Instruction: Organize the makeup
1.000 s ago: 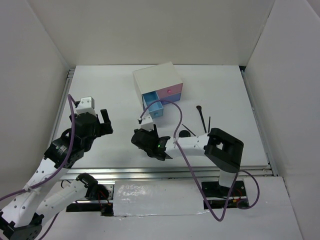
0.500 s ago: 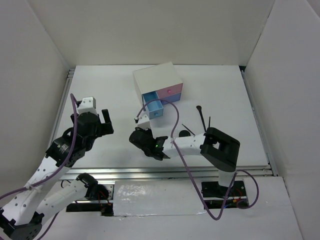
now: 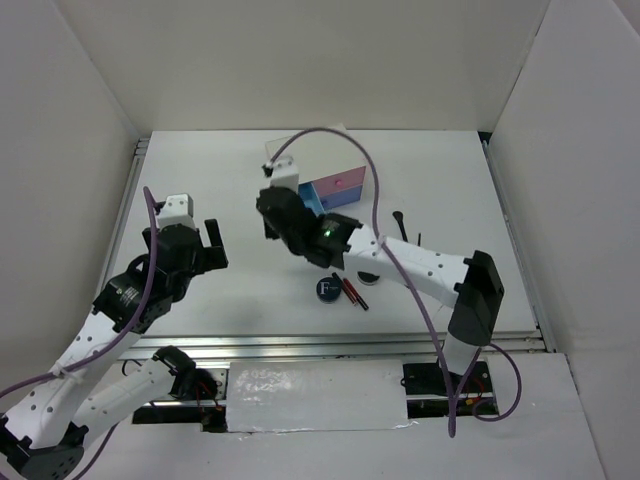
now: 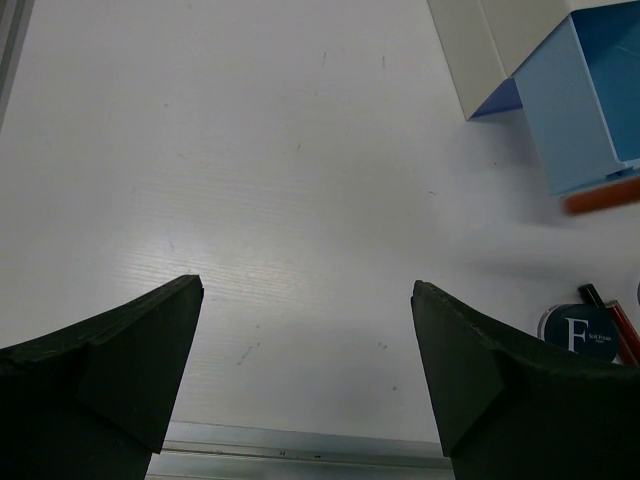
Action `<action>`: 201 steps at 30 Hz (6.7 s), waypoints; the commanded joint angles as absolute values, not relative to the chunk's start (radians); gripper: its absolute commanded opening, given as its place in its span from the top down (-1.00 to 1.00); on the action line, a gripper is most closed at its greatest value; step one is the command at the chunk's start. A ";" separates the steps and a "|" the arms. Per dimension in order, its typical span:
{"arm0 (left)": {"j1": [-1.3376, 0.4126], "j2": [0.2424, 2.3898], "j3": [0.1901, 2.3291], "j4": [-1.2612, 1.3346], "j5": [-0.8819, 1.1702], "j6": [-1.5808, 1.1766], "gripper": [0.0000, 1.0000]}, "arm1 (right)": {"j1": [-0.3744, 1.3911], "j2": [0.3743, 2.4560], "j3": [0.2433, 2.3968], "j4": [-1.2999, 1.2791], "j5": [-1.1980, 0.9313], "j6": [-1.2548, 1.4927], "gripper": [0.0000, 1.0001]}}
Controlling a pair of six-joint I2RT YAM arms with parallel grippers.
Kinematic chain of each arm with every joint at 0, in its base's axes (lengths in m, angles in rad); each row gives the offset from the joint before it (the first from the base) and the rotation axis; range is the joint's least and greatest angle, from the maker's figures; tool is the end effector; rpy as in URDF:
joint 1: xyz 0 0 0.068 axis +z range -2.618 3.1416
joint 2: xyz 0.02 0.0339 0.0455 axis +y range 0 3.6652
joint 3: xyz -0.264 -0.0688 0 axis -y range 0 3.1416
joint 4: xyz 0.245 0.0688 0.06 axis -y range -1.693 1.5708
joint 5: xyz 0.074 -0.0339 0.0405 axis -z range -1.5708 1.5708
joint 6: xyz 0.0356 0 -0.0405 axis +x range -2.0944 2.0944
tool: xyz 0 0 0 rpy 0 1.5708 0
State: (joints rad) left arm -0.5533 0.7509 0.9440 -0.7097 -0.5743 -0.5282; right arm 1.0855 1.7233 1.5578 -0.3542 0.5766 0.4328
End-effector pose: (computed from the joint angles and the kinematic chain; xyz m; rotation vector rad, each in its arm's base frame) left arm 0.1346 -0.0604 0.3482 -0.3140 1.9748 -0.0915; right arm 0.2046 0.3463 0.3417 -0.3138 1.9946 0.3662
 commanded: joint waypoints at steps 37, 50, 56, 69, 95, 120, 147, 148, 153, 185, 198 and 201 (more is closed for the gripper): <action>-0.566 0.744 0.953 -0.690 -0.589 -0.526 -0.99 | 0.765 1.921 1.867 -0.687 0.250 0.368 0.04; -0.566 0.746 0.951 -0.689 -0.583 -0.525 -0.99 | 0.764 1.809 1.947 -0.769 0.328 0.351 -0.47; -0.568 0.749 0.951 -0.687 -0.574 -0.523 -0.99 | 0.765 1.497 1.543 -0.645 0.234 0.336 -0.22; -0.572 0.755 0.953 -0.681 -0.546 -0.512 -0.99 | 0.765 1.181 0.856 -0.526 0.170 0.501 0.37; -0.584 0.752 0.950 -0.680 -0.537 -0.506 -0.99 | 0.769 1.523 0.819 -0.414 0.195 0.560 0.34; -0.589 0.761 0.951 -0.683 -0.545 -0.509 -0.99 | 0.815 1.327 1.090 -0.595 0.184 0.552 0.77; -0.598 0.776 0.951 -0.680 -0.543 -0.503 -0.99 | 0.723 1.957 1.921 -0.799 0.275 0.442 0.77; -0.598 0.778 0.951 -0.680 -0.543 -0.503 -0.99 | 0.721 1.956 1.914 -0.796 0.267 0.440 0.75; -0.597 0.779 0.951 -0.683 -0.548 -0.505 -0.99 | 0.716 1.960 1.914 -0.799 0.262 0.426 0.63; -0.607 0.791 0.950 -0.631 -0.367 -0.497 -0.99 | 0.712 1.115 0.807 -0.517 0.195 0.660 0.05; -0.614 0.755 0.942 -0.658 -0.440 -0.515 -0.99 | 0.842 1.379 0.738 -0.362 0.189 0.756 0.12; -0.615 0.756 0.942 -0.660 -0.442 -0.514 -0.99 | 0.851 1.428 0.761 -0.359 0.201 0.756 0.13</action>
